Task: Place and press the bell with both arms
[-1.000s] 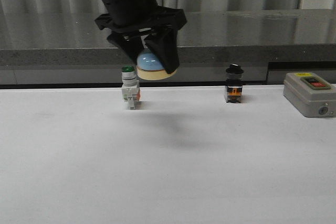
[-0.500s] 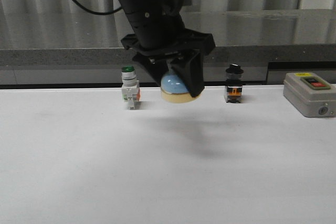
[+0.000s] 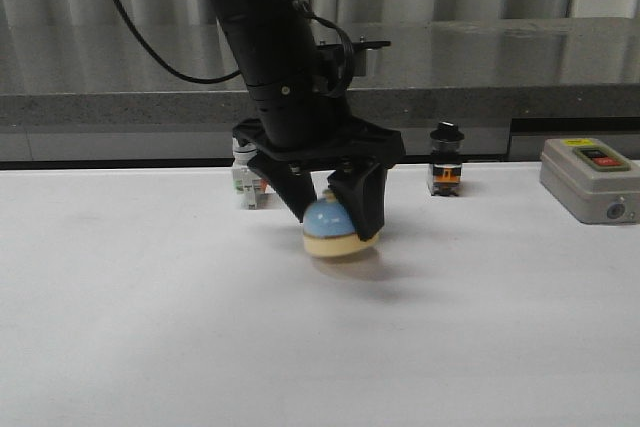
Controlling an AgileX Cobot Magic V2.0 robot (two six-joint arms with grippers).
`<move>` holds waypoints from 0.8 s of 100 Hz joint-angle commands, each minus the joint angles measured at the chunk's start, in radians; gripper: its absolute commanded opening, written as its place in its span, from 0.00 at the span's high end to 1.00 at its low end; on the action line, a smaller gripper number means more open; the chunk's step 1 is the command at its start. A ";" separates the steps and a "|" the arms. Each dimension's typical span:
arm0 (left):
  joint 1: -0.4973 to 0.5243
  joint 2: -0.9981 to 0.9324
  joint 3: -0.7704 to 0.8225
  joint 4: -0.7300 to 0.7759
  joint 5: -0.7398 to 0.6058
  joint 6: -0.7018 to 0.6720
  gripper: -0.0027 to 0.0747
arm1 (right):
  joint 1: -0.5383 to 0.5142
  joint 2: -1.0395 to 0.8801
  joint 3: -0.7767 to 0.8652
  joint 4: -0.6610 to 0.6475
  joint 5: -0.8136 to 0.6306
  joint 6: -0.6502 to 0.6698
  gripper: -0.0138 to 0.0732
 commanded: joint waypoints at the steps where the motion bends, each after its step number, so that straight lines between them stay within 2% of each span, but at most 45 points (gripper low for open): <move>1: -0.006 -0.064 -0.030 -0.021 -0.007 -0.001 0.30 | -0.006 -0.009 -0.002 -0.009 -0.081 0.000 0.92; 20: -0.006 -0.071 -0.062 -0.019 0.032 -0.001 0.46 | -0.006 -0.009 -0.002 -0.009 -0.081 0.000 0.92; 29: -0.006 -0.087 -0.073 -0.017 0.034 -0.001 0.64 | -0.006 -0.009 -0.002 -0.009 -0.081 0.000 0.92; 34: -0.006 -0.108 -0.075 -0.017 0.032 -0.001 0.76 | -0.006 -0.009 -0.002 -0.009 -0.081 0.000 0.92; 35: -0.004 -0.112 -0.075 -0.017 0.032 -0.001 0.81 | -0.006 -0.009 -0.002 -0.009 -0.081 0.000 0.92; 36: -0.004 -0.112 -0.075 -0.017 0.032 -0.001 0.81 | -0.006 -0.009 -0.002 -0.009 -0.081 0.000 0.92; 44: -0.003 -0.144 -0.075 -0.015 0.034 -0.001 0.99 | -0.006 -0.009 -0.002 -0.009 -0.081 0.000 0.92; 80: 0.048 -0.297 -0.050 0.001 0.042 -0.015 0.99 | -0.006 -0.009 -0.002 -0.009 -0.081 0.000 0.92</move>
